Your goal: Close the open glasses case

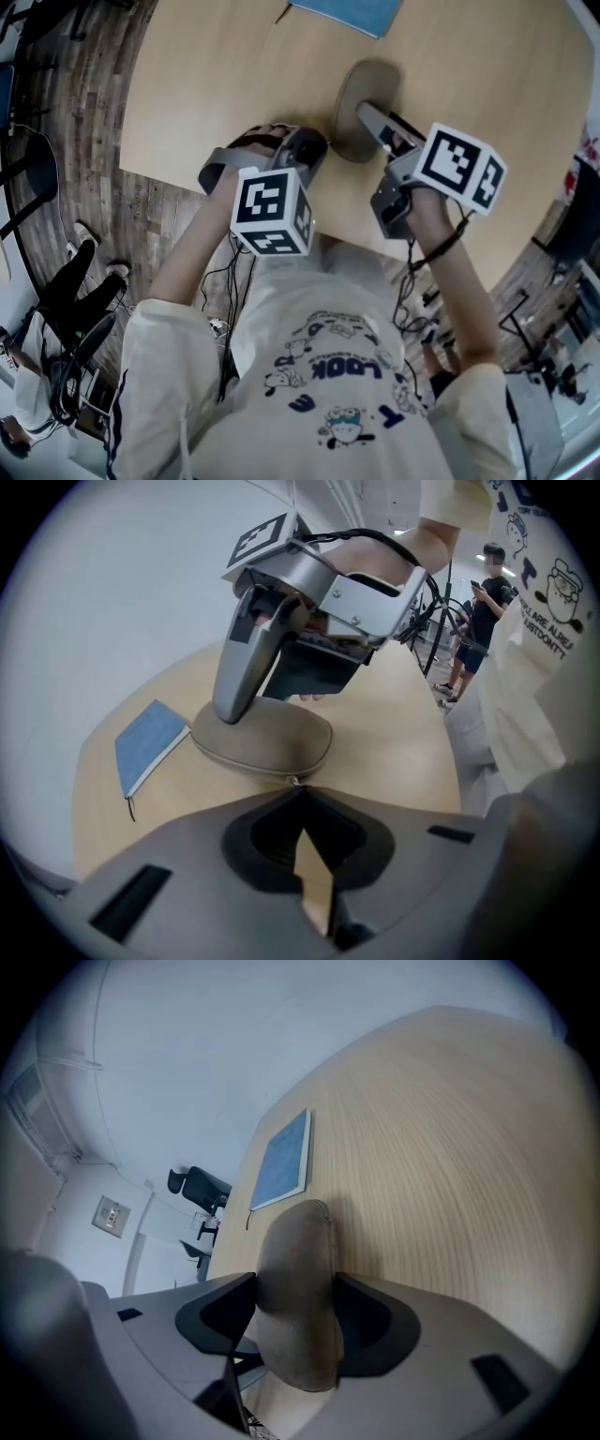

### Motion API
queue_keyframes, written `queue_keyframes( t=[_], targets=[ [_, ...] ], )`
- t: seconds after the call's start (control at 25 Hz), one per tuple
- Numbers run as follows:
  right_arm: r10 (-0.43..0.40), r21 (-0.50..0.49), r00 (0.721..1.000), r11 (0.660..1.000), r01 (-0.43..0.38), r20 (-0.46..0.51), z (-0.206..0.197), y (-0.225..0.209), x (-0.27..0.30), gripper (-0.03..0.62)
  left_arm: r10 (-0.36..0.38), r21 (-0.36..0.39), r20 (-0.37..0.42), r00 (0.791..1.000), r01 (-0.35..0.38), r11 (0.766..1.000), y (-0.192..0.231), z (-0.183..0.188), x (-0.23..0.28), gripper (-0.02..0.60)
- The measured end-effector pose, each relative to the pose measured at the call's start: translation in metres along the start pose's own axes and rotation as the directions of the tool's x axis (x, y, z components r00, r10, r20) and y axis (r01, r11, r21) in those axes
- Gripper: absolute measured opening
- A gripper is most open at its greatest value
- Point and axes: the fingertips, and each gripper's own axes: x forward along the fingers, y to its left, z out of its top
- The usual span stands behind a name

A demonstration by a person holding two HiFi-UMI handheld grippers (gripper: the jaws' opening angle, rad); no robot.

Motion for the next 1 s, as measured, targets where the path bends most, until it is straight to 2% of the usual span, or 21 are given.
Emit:
queue_keyframes(
  t=[0.36, 0.64, 0.84, 1.0],
  targets=[
    [-0.011, 0.012, 0.999, 1.000, 0.010, 0.048, 0.000, -0.004, -0.002, 0.262, 0.011, -0.114, 0.018, 1.000, -0.009, 0.993, -0.036, 0.016, 0.011, 0.000],
    [-0.006, 0.029, 0.997, 1.000, 0.004, 0.077, 0.000, -0.003, 0.001, 0.262, 0.055, -0.253, 0.042, 0.998, -0.043, 0.966, -0.049, 0.041, 0.031, 0.000],
    [-0.006, 0.036, 0.997, 0.999, 0.003, 0.074, 0.000, -0.003, 0.001, 0.262, 0.075, -0.304, 0.057, 0.995, -0.055, 0.951, -0.049, 0.051, 0.037, 0.000],
    [0.002, 0.023, 0.997, 1.000, -0.003, 0.072, 0.001, -0.002, 0.002, 0.262, 0.077, -0.343, 0.102, 0.992, -0.038, 0.939, -0.049, 0.052, 0.038, 0.000]
  ],
)
